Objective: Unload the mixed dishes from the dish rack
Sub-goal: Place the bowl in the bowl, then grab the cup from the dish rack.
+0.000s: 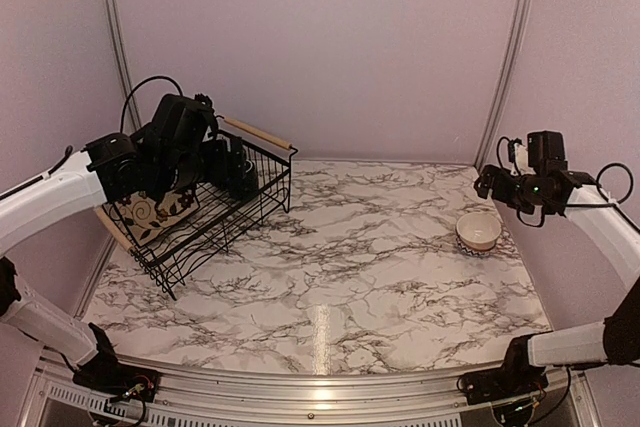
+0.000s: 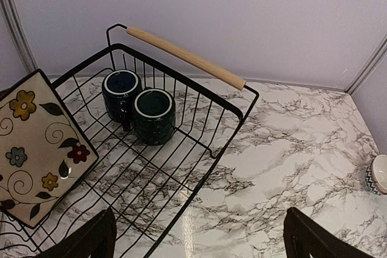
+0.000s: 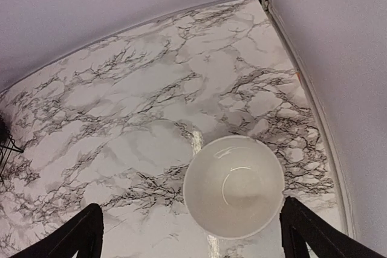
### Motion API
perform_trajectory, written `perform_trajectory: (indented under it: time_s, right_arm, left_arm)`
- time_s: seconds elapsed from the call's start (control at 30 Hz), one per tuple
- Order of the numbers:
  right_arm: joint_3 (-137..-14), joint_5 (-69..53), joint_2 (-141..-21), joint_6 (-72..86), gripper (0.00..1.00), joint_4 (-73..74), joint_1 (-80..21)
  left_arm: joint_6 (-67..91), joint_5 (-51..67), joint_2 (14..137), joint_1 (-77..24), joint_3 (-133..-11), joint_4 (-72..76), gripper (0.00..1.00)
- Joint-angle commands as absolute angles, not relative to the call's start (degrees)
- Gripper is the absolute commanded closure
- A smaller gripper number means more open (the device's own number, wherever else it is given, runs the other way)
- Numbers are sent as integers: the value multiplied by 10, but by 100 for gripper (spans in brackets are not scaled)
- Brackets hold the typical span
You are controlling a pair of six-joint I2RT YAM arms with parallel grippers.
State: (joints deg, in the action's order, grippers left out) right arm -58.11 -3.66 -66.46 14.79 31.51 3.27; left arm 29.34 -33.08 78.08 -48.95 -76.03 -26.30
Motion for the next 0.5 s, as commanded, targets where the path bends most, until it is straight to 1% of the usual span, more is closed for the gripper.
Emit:
perform_trajectory:
  time_s: [0.0, 0.17, 0.3, 0.4, 0.47]
  right_arm:
    - [-591, -3, -653, 135, 2, 303, -53]
    - [-596, 21, -657, 144, 1, 289, -142]
    - [-591, 23, -657, 158, 1, 271, -199]
    - [-587, 29, -658, 166, 2, 270, -215]
    - [-583, 31, -656, 169, 2, 273, -218]
  left_arm:
    - [256, -281, 806, -441, -815, -327, 1]
    - [234, -222, 875, -372, -879, -340, 1]
    - [220, -209, 977, -331, -955, -361, 1]
    - [224, -218, 1041, -308, -1002, -364, 1]
    - [231, -205, 1081, -295, -1031, -367, 1]
